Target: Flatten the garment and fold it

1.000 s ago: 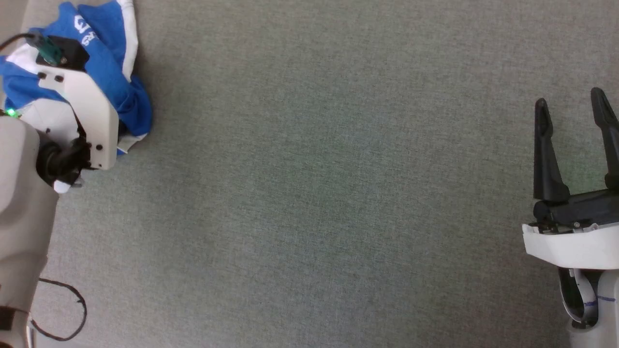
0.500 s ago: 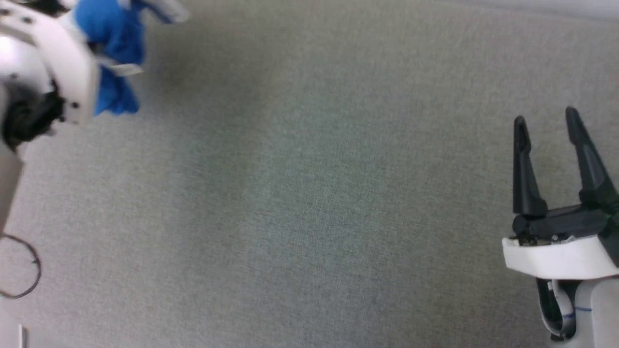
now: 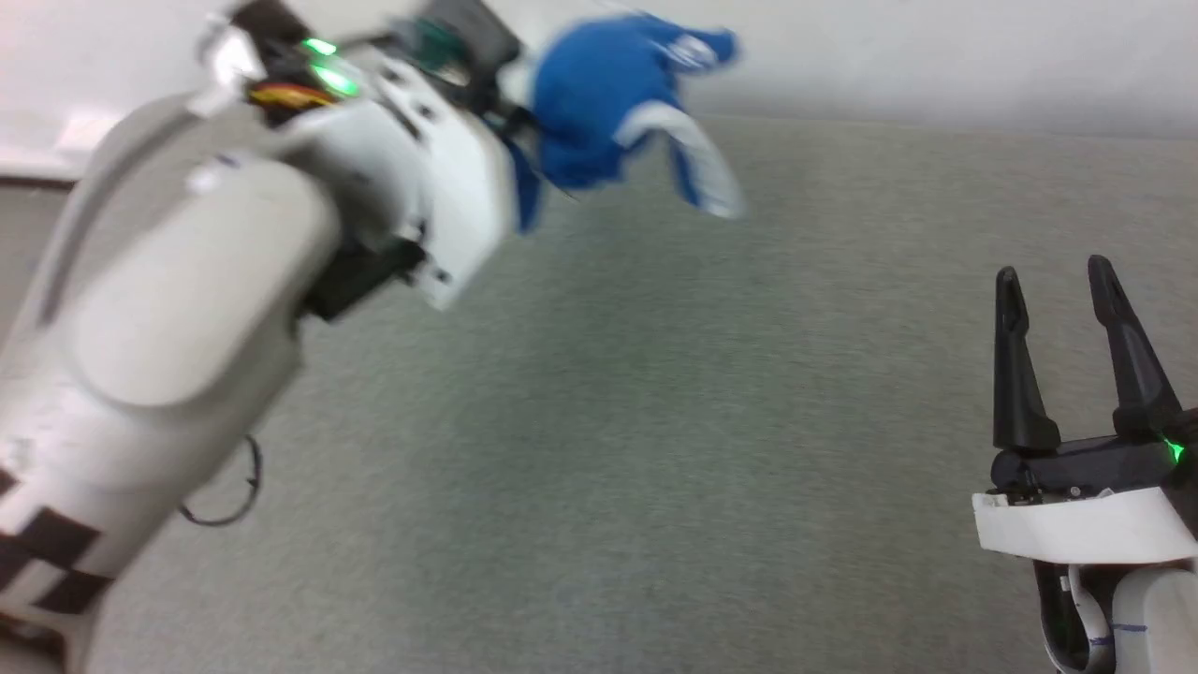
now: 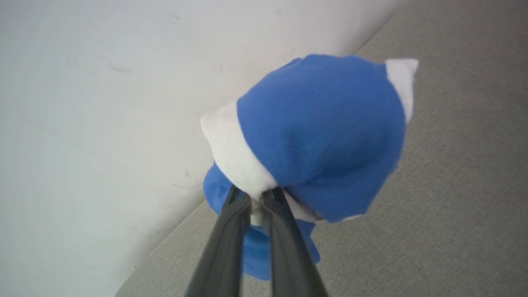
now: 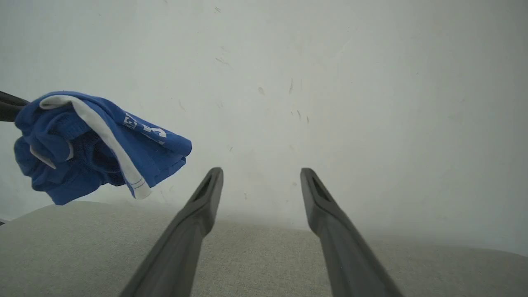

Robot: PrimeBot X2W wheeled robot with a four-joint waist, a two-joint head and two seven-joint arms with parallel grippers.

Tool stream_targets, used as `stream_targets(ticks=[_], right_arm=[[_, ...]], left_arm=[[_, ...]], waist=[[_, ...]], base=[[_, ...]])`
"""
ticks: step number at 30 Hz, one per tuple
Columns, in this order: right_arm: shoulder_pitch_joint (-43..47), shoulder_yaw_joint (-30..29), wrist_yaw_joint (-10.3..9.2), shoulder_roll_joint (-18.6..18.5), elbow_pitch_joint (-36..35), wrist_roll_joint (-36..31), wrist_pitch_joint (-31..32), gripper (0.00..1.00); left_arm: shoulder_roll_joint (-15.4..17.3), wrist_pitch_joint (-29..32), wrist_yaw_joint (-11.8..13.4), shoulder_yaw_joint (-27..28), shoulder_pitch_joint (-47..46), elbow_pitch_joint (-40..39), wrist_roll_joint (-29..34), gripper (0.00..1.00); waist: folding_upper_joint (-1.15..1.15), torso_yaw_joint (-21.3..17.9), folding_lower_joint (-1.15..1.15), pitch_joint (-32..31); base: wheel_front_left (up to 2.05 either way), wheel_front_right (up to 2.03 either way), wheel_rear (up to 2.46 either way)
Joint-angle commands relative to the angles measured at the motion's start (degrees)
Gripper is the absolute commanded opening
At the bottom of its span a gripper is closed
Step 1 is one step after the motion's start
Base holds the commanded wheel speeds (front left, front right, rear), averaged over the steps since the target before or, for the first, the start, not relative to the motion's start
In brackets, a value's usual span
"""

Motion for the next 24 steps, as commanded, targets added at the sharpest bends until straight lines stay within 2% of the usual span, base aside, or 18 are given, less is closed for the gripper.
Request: stream_targets(ticks=[1, 7, 12, 17, 19, 20, 21, 22, 24], right_arm=[[0.27, -0.03, -0.12, 0.11, 0.08, 0.49, -0.27, 1.00], [0.01, -0.64, -0.12, 0.12, 0.32, 1.57, -0.27, 1.00], [-0.18, -0.84, -0.12, 0.12, 0.41, 2.17, -0.27, 1.00], [-0.01, -1.14, -0.12, 0.12, 0.57, 2.38, -0.27, 1.00], [0.13, -1.27, -0.12, 0.12, 0.80, 2.29, -0.27, 1.00], [0.22, -1.33, -0.12, 0.12, 0.87, 2.17, -0.27, 1.00], [0.38, -1.40, -0.12, 0.12, 0.92, 2.06, -0.27, 1.00], [0.61, -1.48, -0.12, 0.12, 0.99, 1.95, -0.27, 1.00], [1.22, -1.48, -0.12, 0.12, 1.12, 1.75, -0.27, 1.00]], left_arm=[[-1.66, -1.12, -0.36, -1.71, -0.42, 0.22, -0.55, 0.00], [-7.49, -4.87, -0.36, -10.67, 1.83, 5.44, -2.77, 0.00], [-11.15, -6.38, -0.36, -19.36, 5.63, 10.49, -4.19, 0.00], [-13.44, -3.23, -0.36, -21.99, 11.93, 11.88, -5.97, 0.00], [-13.75, -1.76, -0.36, -22.05, 14.29, 11.45, -4.64, 0.00], [-13.72, -2.47, -0.36, -22.06, 14.69, 11.77, -4.00, 0.05], [-13.71, -3.81, -0.36, -22.07, 14.79, 12.15, -3.52, 0.78], [-13.72, -6.14, -0.36, -22.00, 14.74, 12.64, -3.42, 1.00], [-13.86, -11.83, -0.22, -20.34, 14.75, 13.73, -3.52, 1.00]], waist=[[0.00, -8.51, 0.01, -1.02], [0.00, -14.09, 0.01, 0.30], [0.00, -16.59, 0.01, 1.14], [0.00, -17.30, 0.01, 1.11], [0.00, -17.14, 0.01, 0.70], [0.00, -16.91, 0.01, 0.35], [0.00, -16.64, 0.01, -0.14], [0.00, -16.38, 0.01, -0.71], [0.00, -15.95, 0.01, -2.17]], base=[[0.00, 0.00, 0.00], [0.00, 0.00, 0.00], [0.00, 0.00, 0.00], [0.00, 0.00, 0.00], [0.00, 0.00, 0.00], [0.00, 0.00, 0.00], [0.00, 0.00, 0.00], [0.00, 0.00, 0.00], [0.00, 0.00, 0.00]])
